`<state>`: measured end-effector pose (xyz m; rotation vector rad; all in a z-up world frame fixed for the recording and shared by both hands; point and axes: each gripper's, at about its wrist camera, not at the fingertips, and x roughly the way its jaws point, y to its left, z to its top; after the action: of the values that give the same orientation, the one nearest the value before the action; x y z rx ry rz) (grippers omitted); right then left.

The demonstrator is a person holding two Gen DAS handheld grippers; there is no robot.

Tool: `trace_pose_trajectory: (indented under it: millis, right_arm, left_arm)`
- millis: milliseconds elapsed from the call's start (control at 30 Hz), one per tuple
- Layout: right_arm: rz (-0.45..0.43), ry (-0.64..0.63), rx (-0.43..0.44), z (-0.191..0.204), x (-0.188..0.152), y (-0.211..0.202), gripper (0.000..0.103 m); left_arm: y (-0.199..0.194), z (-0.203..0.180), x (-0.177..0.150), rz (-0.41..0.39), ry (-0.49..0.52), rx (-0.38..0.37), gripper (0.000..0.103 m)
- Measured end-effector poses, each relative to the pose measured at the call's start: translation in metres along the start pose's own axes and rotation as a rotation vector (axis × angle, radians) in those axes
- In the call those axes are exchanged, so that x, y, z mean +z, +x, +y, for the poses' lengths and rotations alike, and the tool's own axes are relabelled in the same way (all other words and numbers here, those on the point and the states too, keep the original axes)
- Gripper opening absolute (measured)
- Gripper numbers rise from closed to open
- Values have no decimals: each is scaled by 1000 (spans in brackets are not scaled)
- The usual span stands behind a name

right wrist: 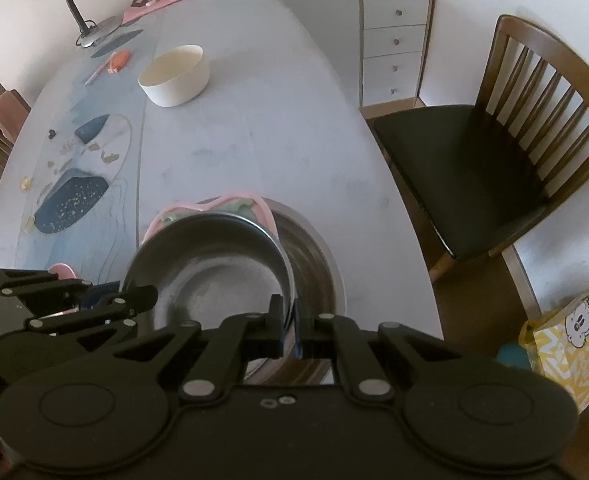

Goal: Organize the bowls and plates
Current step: 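Lower the pink pot onto the steel bowl with the left gripper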

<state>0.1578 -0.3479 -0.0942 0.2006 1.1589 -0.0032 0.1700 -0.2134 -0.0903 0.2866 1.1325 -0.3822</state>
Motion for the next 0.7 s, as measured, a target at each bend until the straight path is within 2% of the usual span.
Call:
trace_pose_trajectory:
  millis: [700]
  right_arm:
    - [32,4,33,-4,2,17,9]
  left_arm:
    - [21,-1,5,14,28,9,8]
